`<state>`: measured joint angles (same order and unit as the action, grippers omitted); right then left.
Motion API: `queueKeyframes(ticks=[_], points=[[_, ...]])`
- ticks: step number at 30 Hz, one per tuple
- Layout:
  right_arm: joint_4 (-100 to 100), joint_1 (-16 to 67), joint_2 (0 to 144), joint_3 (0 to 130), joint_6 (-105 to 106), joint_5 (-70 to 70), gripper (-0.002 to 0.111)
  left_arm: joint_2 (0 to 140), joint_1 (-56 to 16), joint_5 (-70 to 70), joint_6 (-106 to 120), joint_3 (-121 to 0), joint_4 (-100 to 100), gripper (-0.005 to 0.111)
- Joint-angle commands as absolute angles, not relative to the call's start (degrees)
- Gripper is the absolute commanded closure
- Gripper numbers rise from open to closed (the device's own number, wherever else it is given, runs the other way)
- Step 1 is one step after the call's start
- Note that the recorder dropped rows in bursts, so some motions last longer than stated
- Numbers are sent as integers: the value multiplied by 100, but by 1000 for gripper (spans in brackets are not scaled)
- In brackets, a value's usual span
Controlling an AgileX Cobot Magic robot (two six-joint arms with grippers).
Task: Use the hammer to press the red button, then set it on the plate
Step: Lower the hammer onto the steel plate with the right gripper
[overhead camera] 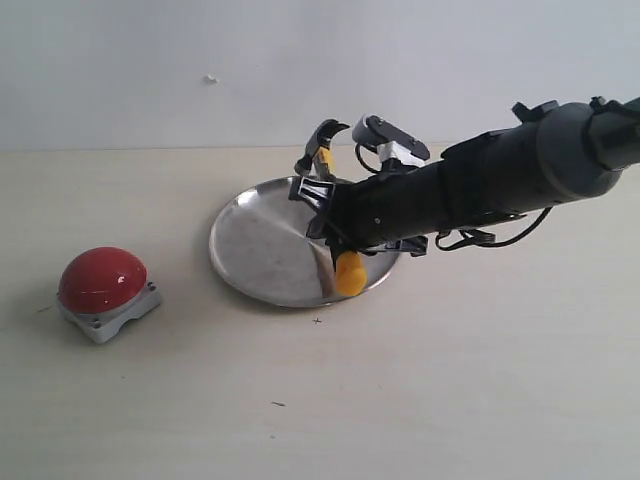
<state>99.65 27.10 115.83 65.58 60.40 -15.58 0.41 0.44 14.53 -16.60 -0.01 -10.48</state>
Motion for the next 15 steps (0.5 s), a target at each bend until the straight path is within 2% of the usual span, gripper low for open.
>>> queueKeyframes(ticks=[1, 15], points=[[9995, 3015, 11486, 6763, 6372, -1218, 108, 0, 59, 1439, -1663, 0, -1047, 107], [9995, 3163, 12068, 6959, 6149, -565, 108, 0, 59, 1439, -1663, 0, -1047, 107]])
